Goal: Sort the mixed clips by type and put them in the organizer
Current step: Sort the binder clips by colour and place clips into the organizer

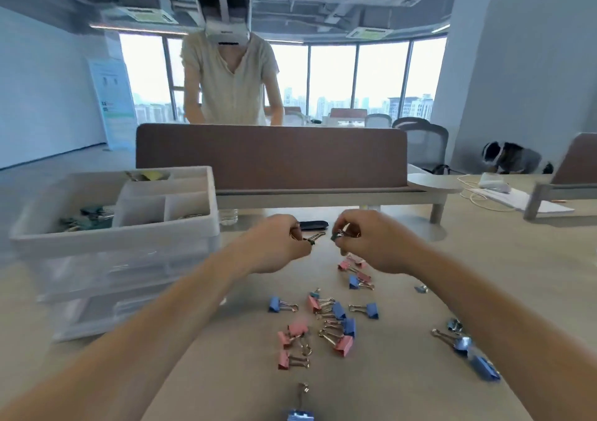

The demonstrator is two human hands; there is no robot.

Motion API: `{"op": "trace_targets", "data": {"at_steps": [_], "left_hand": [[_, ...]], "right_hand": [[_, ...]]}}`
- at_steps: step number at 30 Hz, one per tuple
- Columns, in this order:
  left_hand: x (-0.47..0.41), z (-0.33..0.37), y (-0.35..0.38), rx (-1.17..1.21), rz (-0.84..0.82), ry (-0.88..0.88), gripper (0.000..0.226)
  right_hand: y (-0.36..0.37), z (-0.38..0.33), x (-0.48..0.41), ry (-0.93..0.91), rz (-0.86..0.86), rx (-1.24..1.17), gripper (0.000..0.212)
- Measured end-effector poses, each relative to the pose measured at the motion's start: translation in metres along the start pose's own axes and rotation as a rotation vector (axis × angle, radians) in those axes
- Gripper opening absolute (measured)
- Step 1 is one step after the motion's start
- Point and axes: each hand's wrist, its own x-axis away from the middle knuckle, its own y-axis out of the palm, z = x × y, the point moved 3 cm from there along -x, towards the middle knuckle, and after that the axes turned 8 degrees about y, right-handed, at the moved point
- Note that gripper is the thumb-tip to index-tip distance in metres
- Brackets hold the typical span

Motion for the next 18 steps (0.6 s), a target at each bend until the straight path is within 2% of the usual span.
{"op": "trace_targets", "data": {"at_steps": [10, 14, 18], "left_hand": [[0.080, -0.089, -0.160, -0.107, 0.263, -0.204, 0.019], [0.099, -0.135, -0.198, -0.172, 0.363, -0.303, 0.017], [0.101, -0.172, -0.211, -0.252, 0.343, -0.375, 0.013]], "right_hand": [[0.032, -0.173, -0.052, -0.262, -0.046, -0.076, 0.009], [0.053, -0.224, -0.074, -0.326, -0.075, -0.079, 0.010], [0.073, -0.254, -0.096, -0.340, -0.080, -0.090, 0.012]]}}
